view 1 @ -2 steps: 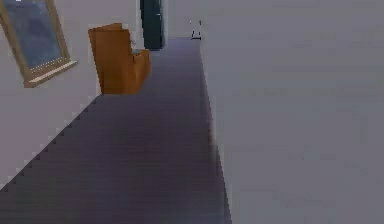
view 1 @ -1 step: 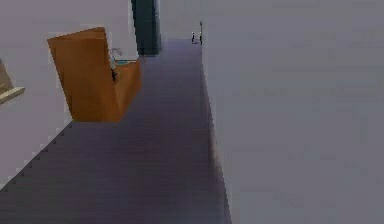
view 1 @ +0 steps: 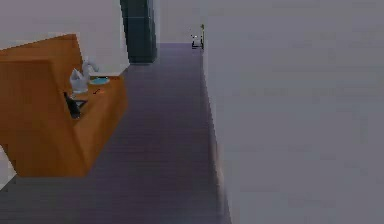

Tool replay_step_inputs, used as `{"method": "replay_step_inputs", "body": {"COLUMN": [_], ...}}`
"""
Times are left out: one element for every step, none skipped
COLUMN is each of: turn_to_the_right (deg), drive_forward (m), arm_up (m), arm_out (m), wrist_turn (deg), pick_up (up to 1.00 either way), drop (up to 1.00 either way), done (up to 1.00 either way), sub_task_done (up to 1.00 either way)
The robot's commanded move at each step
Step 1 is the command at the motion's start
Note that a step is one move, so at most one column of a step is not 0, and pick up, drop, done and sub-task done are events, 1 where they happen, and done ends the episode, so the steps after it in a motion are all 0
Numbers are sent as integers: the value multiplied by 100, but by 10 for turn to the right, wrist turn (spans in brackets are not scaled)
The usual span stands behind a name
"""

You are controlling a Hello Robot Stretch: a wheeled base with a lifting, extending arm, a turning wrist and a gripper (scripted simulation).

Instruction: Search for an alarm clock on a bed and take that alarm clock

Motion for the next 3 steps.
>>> {"method": "replay_step_inputs", "body": {"turn_to_the_right": [0,0,0], "drive_forward": [100,100,100], "arm_up": [0,0,0], "arm_out": [0,0,0], "wrist_turn": [0,0,0], "pick_up": [0,0,0], "drop": [0,0,0], "done": [0,0,0], "sub_task_done": [0,0,0]}}
